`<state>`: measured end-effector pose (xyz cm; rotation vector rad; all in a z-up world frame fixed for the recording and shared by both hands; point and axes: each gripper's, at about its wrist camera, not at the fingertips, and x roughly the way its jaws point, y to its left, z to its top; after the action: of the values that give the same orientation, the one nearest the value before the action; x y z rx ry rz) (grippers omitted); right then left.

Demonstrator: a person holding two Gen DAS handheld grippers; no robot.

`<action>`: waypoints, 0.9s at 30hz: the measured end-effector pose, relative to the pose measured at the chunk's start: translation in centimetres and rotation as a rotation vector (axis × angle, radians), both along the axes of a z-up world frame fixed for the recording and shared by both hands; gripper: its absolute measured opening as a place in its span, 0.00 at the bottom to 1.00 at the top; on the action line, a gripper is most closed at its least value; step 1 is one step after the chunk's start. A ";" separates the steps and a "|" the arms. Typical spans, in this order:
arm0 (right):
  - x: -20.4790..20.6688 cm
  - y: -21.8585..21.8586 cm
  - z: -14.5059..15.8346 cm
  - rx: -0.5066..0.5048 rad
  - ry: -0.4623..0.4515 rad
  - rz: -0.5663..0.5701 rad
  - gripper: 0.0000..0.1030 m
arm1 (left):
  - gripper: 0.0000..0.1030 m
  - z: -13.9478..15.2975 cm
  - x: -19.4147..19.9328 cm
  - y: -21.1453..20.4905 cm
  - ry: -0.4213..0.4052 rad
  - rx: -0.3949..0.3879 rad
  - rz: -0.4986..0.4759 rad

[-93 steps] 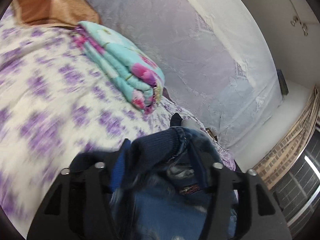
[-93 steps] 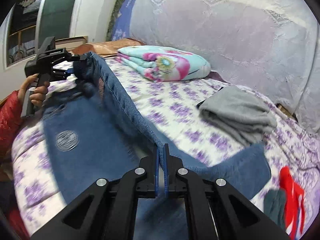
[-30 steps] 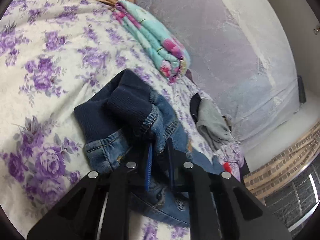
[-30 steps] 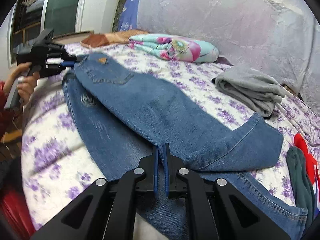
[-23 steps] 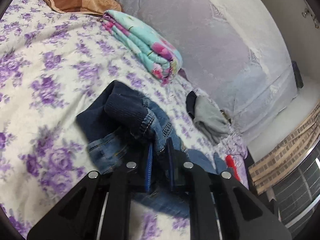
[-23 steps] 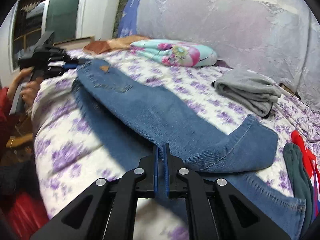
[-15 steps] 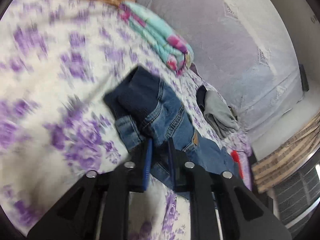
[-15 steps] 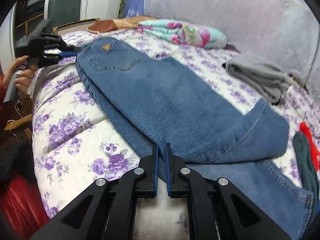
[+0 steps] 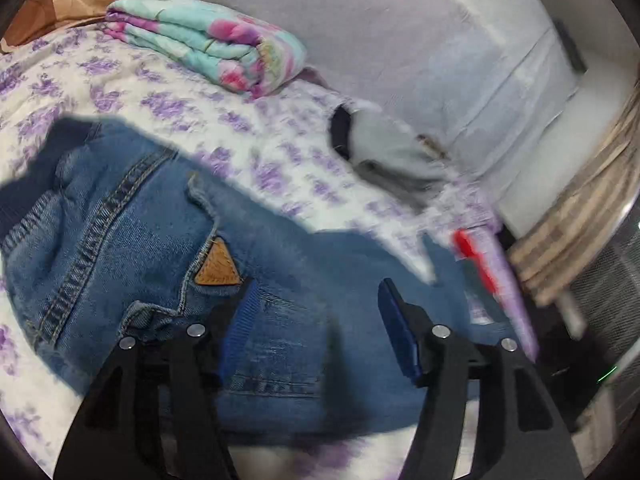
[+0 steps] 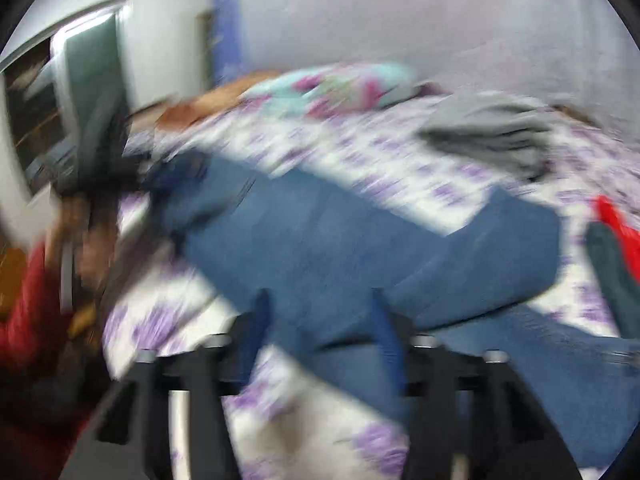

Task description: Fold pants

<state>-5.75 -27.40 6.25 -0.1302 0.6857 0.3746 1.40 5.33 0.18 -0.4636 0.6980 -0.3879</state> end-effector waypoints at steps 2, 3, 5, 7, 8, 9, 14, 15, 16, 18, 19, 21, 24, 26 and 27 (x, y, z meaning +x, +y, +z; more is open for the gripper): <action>2.1 -0.6 0.8 -0.037 -0.002 -0.106 0.60 | 0.68 -0.2 -0.9 -1.6 -0.088 0.112 0.002; 3.9 -0.8 0.9 -0.052 0.014 -0.160 0.60 | 0.83 -0.1 -1.1 -2.6 -0.094 0.153 -0.031; 7.3 -1.1 0.6 -0.055 0.057 -0.234 0.60 | 0.96 0.2 -1.2 -3.7 -0.114 0.195 -0.080; 10.6 -1.5 -0.2 -0.051 0.106 -0.304 0.60 | 0.96 0.0 -0.8 -4.2 -0.086 0.234 -0.073; 12.5 -1.5 -0.8 -0.045 0.137 -0.340 0.60 | 0.96 0.0 -1.0 -4.0 -0.090 0.234 -0.073; 13.4 -1.5 -1.3 -0.048 0.155 -0.364 0.60 | 0.96 0.0 -1.1 -3.8 -0.093 0.227 -0.073; 17.0 -1.7 -4.6 -0.132 0.228 -0.476 0.61 | 0.96 0.2 -1.3 -3.2 -0.115 0.171 -0.080; 17.2 -1.8 -5.1 -0.148 0.228 -0.483 0.61 | 0.96 0.2 -1.1 -3.2 -0.116 0.163 -0.083; 17.2 -1.9 -5.5 -0.155 0.227 -0.486 0.61 | 0.96 0.2 -1.1 -3.3 -0.117 0.160 -0.083; 16.9 -2.4 -5.6 -0.139 0.219 -0.485 0.60 | 0.96 0.2 -1.2 -3.2 -0.120 0.152 -0.086; 16.8 -2.5 -5.5 -0.133 0.215 -0.483 0.58 | 0.96 0.2 -1.3 -3.1 -0.121 0.149 -0.087; 16.5 -2.8 -5.5 -0.146 0.202 -0.487 0.47 | 0.96 0.2 -1.3 -3.1 -0.123 0.142 -0.089; 16.0 -3.7 -5.1 -0.126 0.188 -0.494 0.26 | 0.96 0.3 -1.4 -3.1 -0.123 0.142 -0.089; 15.3 -4.3 -4.5 -0.089 0.166 -0.502 0.15 | 0.96 0.3 -1.4 -3.1 -0.123 0.140 -0.089; 14.6 -4.8 -4.1 -0.057 0.151 -0.507 0.13 | 0.96 0.3 -1.4 -3.1 -0.123 0.140 -0.089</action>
<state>8.86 -32.19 2.15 0.0206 0.8500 -0.1230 -0.01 2.20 0.47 -0.2744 0.6225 -0.4445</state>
